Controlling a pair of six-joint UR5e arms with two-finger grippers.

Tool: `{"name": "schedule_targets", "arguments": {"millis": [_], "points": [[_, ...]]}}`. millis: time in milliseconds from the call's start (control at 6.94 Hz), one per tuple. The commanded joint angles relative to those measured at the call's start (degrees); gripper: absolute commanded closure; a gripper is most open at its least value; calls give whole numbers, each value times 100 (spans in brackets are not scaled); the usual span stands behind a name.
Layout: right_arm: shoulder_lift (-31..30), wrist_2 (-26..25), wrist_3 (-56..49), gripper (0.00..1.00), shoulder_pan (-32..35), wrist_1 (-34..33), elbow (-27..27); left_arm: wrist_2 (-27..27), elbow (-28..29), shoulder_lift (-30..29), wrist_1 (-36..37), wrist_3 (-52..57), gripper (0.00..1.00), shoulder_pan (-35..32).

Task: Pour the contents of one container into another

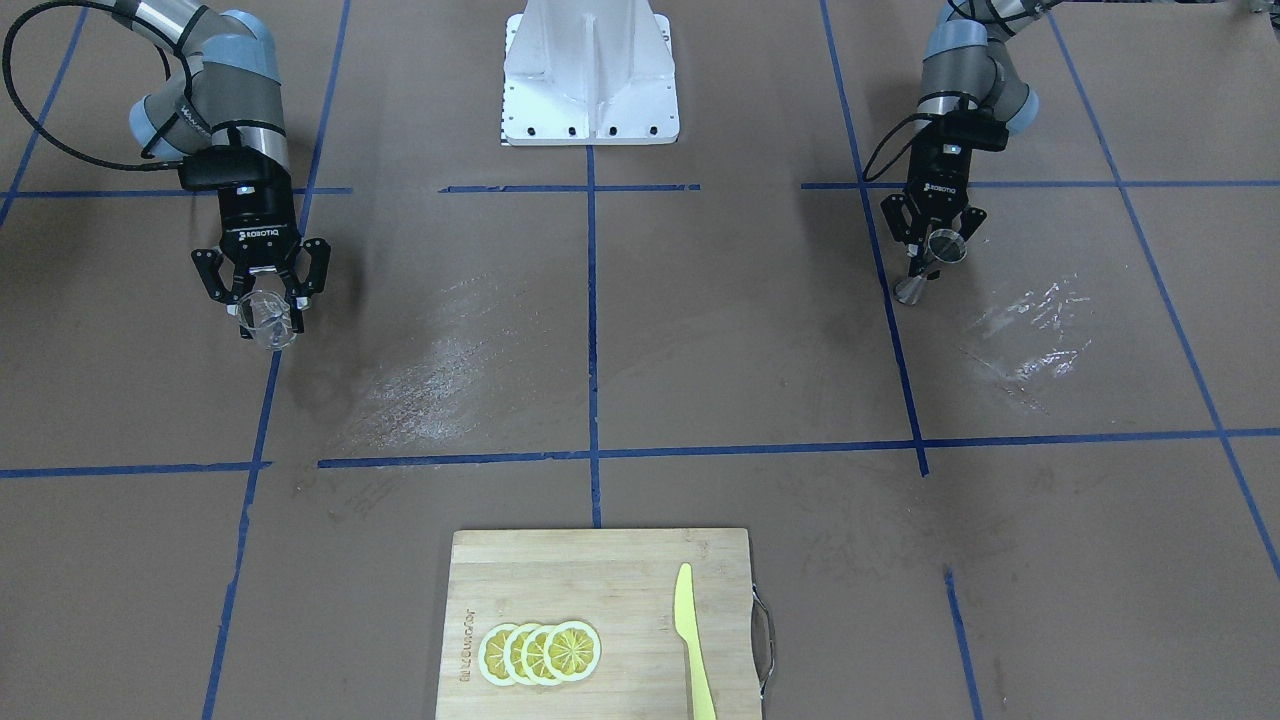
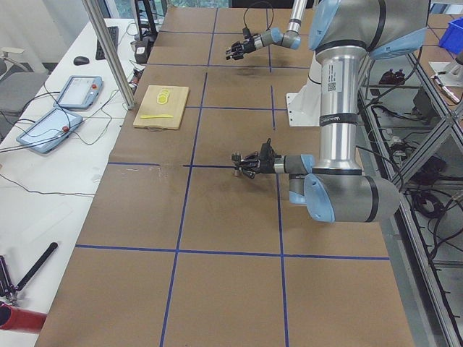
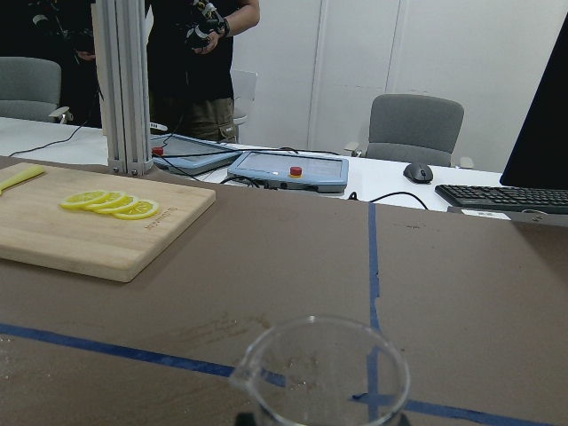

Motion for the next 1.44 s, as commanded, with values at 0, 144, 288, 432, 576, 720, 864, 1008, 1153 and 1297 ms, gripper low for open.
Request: {"name": "schedule_targets", "arguments": {"millis": [0,144,288,432,576,720,864,1008,1153,1297], "points": [[0,0,-9,100,0,0,0,0,9,-1,0,0,100,7],[0,0,0,100,0,0,0,0,1,-10,0,0,100,7],[0,0,0,100,0,0,0,0,1,-10,-9,0,94,7],[0,0,0,100,0,0,0,-8,1,-28,0,0,86,7],[0,0,-9,100,0,0,0,-8,1,-28,-9,0,75,7],[0,0,-9,100,0,0,0,-8,1,-28,0,0,64,7],[0,0,0,100,0,0,0,-8,1,-28,-9,0,58,-2],[0,0,0,100,0,0,0,-8,1,-28,-9,0,54,-2],[0,0,0,100,0,0,0,0,1,-28,-9,0,45,7],[0,0,0,100,0,0,0,0,1,-28,-9,-9,24,-2]]}}
